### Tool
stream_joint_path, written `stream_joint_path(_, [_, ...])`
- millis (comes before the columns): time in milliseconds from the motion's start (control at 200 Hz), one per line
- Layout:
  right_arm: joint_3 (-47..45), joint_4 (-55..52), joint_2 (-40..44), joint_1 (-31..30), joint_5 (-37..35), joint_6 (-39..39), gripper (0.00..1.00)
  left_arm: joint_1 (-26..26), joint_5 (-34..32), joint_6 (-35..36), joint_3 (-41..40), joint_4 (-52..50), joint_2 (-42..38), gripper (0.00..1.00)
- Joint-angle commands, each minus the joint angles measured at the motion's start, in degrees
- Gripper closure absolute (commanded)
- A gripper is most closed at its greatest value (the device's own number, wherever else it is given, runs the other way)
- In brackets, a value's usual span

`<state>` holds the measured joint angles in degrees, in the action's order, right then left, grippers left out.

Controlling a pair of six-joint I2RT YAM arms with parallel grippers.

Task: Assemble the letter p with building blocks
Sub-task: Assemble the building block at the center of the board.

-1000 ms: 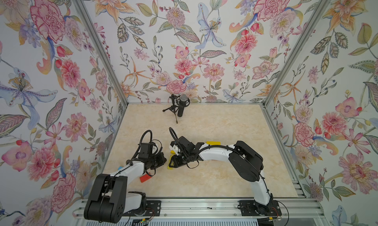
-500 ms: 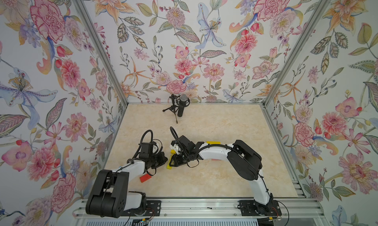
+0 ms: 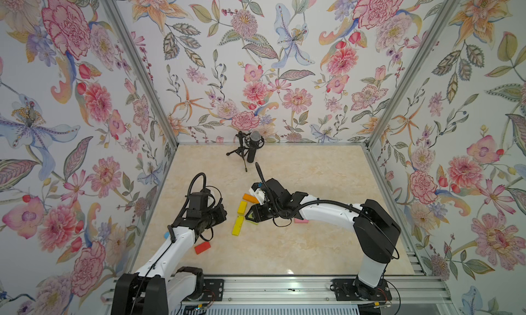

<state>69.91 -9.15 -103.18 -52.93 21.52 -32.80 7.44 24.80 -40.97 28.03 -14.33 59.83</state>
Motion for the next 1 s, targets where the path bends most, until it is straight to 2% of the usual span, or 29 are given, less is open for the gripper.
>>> stream_joint_path(0, [-3.62, -1.56, 0.88, 2.53, -2.19, 0.93, 0.62, 2.49, 2.07, -1.09, -2.92, -5.24, -2.71, 1.0])
stream_joint_path(175, [-6.01, -1.71, 1.88, 4.12, -2.71, 1.39, 0.62, 9.45, 1.03, -5.44, -4.41, -7.79, -6.36, 1.0])
stream_joint_path(390, [-7.04, -1.72, 0.72, 3.05, -3.1, 0.8, 0.62, 11.72, 0.85, -9.74, -8.33, -8.27, -10.79, 1.0])
stream_joint_path(590, [-6.94, -1.66, -0.61, 2.05, -2.69, 0.82, 0.61, 13.76, 0.84, -10.36, -9.19, -4.48, -7.32, 1.0])
stream_joint_path(996, [-6.97, 0.1, -3.83, 1.85, 0.29, 0.7, 0.61, 13.9, 0.35, -8.62, -8.56, -2.01, -2.39, 1.0])
